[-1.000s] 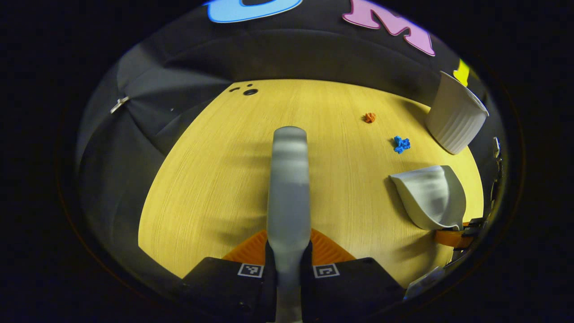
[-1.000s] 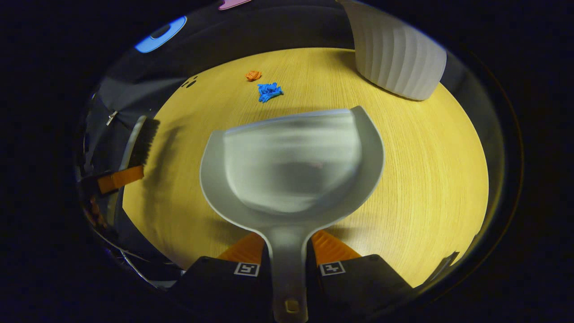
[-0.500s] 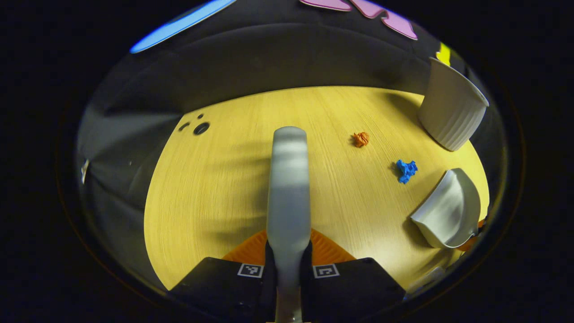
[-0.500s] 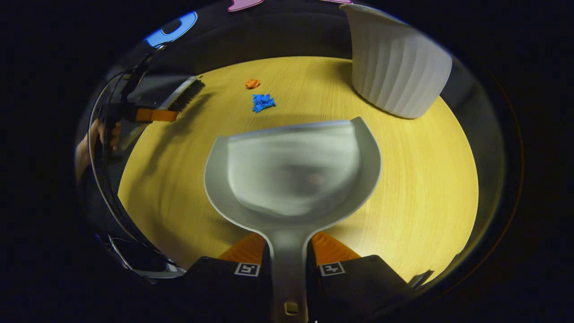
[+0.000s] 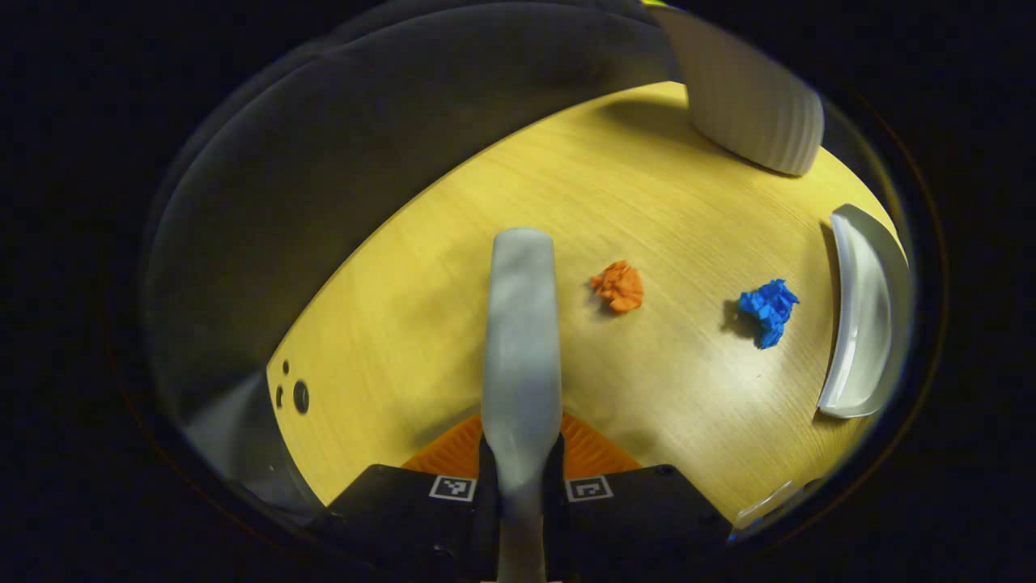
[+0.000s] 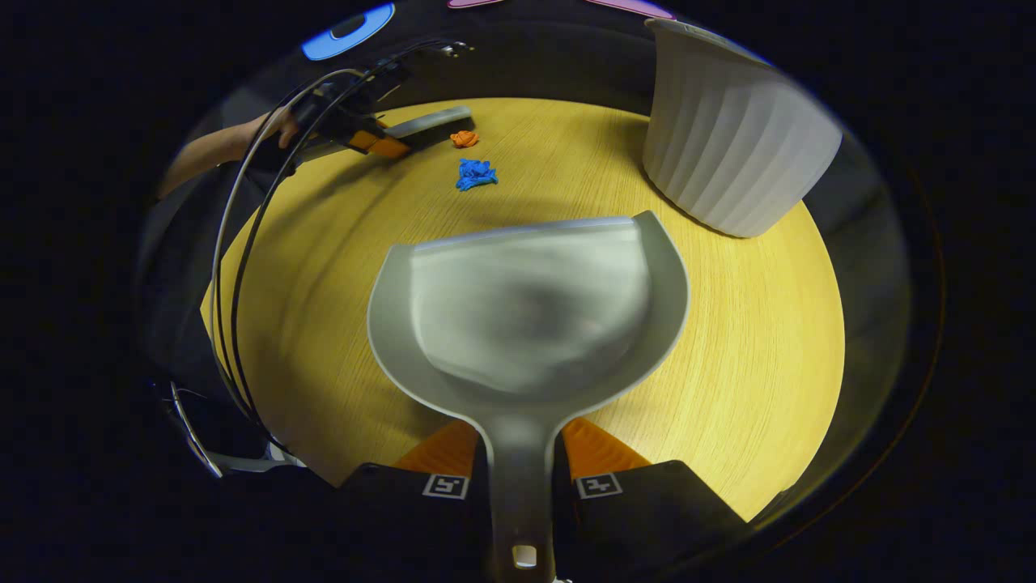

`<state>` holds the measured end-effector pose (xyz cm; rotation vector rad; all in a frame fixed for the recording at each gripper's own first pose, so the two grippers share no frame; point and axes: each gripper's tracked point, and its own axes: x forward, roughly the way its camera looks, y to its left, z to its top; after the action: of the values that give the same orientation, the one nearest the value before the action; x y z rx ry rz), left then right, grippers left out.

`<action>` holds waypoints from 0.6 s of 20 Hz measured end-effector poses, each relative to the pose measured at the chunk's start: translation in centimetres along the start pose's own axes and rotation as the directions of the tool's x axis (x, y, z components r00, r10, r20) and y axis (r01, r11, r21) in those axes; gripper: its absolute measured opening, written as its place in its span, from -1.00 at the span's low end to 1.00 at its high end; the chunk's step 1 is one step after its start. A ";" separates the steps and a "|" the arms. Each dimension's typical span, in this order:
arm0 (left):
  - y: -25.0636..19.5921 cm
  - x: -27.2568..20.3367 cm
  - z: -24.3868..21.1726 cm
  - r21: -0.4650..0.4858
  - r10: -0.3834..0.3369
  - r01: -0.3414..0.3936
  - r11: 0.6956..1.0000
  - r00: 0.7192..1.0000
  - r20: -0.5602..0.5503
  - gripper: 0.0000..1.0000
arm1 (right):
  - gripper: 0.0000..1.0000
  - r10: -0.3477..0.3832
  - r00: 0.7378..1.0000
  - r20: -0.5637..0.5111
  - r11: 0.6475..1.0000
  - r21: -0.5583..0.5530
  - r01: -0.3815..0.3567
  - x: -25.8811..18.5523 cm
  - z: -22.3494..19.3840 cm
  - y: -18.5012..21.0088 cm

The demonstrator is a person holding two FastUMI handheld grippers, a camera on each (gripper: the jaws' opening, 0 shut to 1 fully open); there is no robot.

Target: Pick up the small broom and dustpan from the desktop, sweep the trash into the dustpan with the broom, and then empty the trash into the garbage bin.

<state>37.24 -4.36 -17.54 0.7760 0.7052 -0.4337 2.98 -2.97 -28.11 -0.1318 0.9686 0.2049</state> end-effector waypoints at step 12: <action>-12.9 -3.7 1.4 0.094 -0.397 0.399 0.912 0.917 -0.041 -0.51 | -0.34 0.053 0.999 -0.015 0.996 -0.068 -0.054 0.1 -0.3 0.2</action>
<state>27.61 -13.32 -20.41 0.7315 0.8705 -0.8388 2.73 -2.85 -28.41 -0.1703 0.9792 0.2864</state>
